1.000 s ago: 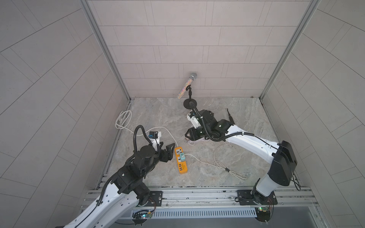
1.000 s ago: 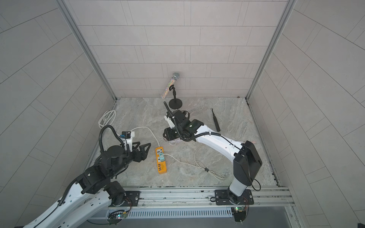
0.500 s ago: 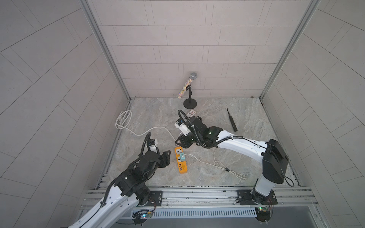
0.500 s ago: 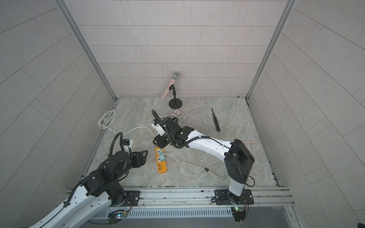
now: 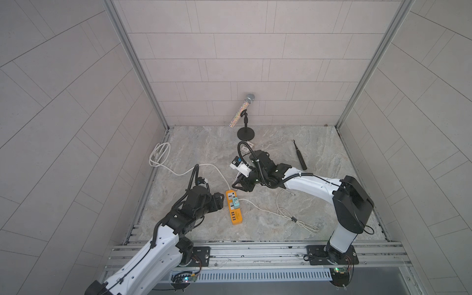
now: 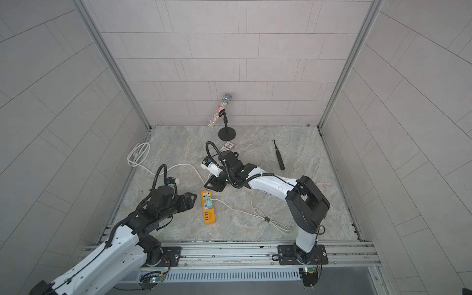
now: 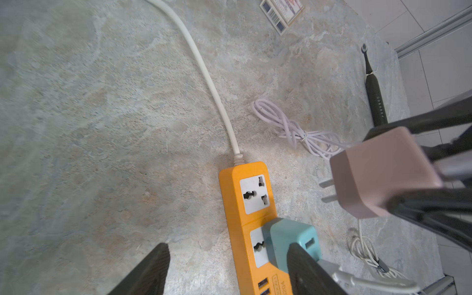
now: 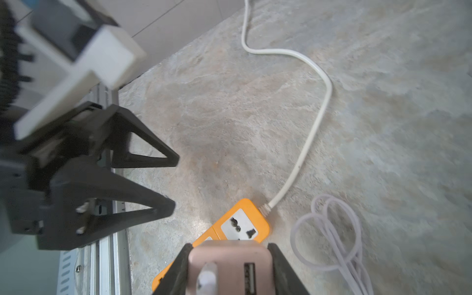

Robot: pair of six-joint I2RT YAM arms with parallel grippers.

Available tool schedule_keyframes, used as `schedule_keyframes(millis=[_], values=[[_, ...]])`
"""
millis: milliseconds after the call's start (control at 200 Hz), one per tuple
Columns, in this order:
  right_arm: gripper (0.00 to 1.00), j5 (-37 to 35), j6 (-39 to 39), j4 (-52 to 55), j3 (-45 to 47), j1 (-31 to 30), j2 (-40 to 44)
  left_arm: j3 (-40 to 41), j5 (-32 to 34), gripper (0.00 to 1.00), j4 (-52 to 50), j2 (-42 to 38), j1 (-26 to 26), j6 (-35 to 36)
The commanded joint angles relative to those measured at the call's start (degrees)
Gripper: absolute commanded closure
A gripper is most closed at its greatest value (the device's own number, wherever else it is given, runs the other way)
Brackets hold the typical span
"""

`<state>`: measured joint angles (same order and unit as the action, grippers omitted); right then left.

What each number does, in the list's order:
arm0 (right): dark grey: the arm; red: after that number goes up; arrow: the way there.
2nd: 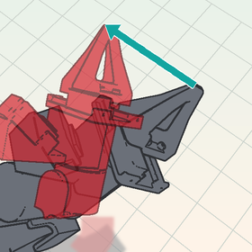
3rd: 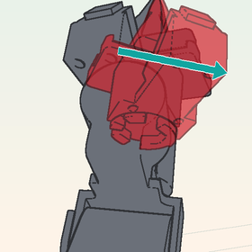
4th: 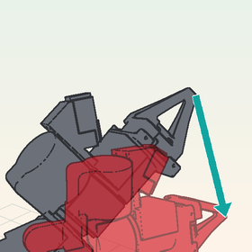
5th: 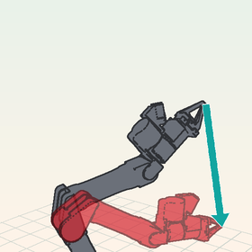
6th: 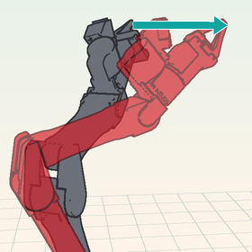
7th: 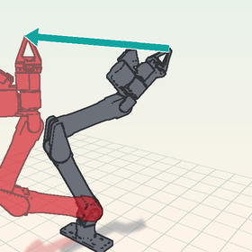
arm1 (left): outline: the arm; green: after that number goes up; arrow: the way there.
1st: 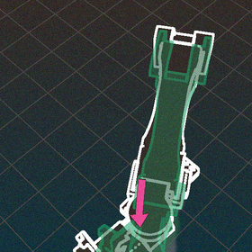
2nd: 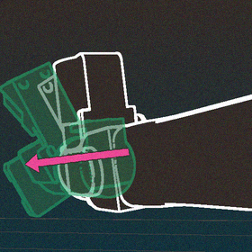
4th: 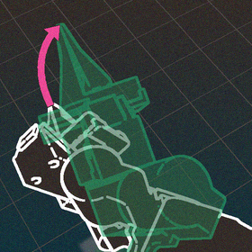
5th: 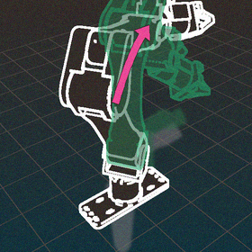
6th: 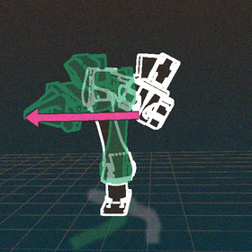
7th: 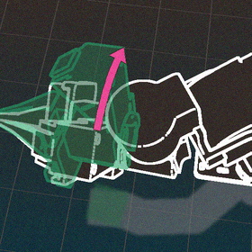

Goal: Charge the electric toothbrush
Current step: Insert the plug into the socket.

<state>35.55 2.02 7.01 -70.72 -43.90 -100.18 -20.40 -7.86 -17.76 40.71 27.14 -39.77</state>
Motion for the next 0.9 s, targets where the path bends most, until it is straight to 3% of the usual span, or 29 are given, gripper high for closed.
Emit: schedule_keyframes(millis=[0,140,320,890], values=[[0.75,8.9,-8.3,-4.6,1.2,1.5,-0.8,1.6,-5.7,0.25,8.1,3.3,-1.7,-0.9],[0.74,11.9,-9.3,-5.9,2.1,4.3,-2.4,1.2,-7.7,0.27,11.1,9.9,-4.2,-0.2],[0.74,14.7,-14.6,-7.5,3.8,5.0,-3.3,1.2,-6.9,0.34,15.5,12.1,-4.5,-1.1],[0.73,18.6,-30.4,-2.3,-2.7,5.1,-11.2,-1.9,-0.7,0.34,4.3,10.0,-5.4,2.4]])
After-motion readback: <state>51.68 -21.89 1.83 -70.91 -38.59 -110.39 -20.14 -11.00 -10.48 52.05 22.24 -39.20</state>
